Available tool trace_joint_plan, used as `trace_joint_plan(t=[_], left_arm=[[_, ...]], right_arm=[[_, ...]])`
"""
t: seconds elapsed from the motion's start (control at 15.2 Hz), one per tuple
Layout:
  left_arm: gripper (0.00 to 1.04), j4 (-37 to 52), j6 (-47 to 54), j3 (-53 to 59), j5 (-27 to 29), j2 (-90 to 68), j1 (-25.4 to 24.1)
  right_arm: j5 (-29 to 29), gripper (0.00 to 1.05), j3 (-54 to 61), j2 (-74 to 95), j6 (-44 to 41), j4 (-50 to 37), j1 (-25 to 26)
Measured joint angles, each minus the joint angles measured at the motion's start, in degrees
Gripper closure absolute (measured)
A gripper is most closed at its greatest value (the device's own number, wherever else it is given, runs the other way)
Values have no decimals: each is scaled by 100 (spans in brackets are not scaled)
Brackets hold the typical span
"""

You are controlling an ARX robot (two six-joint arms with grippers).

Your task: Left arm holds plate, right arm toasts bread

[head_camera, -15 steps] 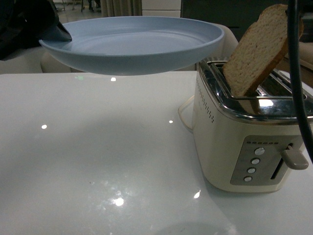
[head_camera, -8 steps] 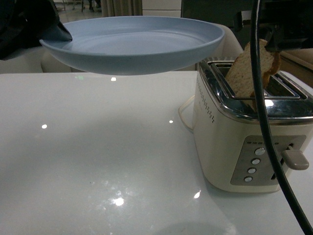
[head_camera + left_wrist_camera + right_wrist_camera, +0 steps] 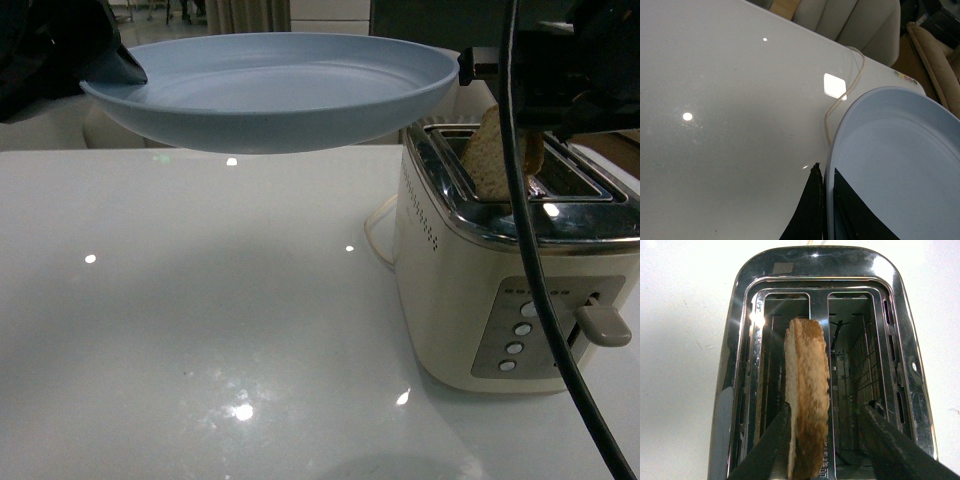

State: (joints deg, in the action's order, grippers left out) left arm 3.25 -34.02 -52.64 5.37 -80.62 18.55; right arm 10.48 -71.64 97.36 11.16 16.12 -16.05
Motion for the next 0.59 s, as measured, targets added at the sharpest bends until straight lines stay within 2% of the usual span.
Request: trace_joint_plan(t=[0.07, 0.26, 0.33, 0.4, 0.59], left_arm=[[102, 0, 0, 0, 0, 0, 0], [102, 0, 0, 0, 0, 0, 0], [102, 0, 0, 0, 0, 0, 0], [102, 2, 0, -2, 0, 0, 0], [102, 0, 0, -2, 0, 0, 0]], right_arm=[[-7, 47, -11, 0, 26, 22, 7], [-109, 10, -9, -2, 140, -136, 81], [-153, 4, 7, -35, 190, -186, 118], [-190, 7, 50, -90, 240, -280, 127], [-402, 6, 595, -743, 332, -970, 280]])
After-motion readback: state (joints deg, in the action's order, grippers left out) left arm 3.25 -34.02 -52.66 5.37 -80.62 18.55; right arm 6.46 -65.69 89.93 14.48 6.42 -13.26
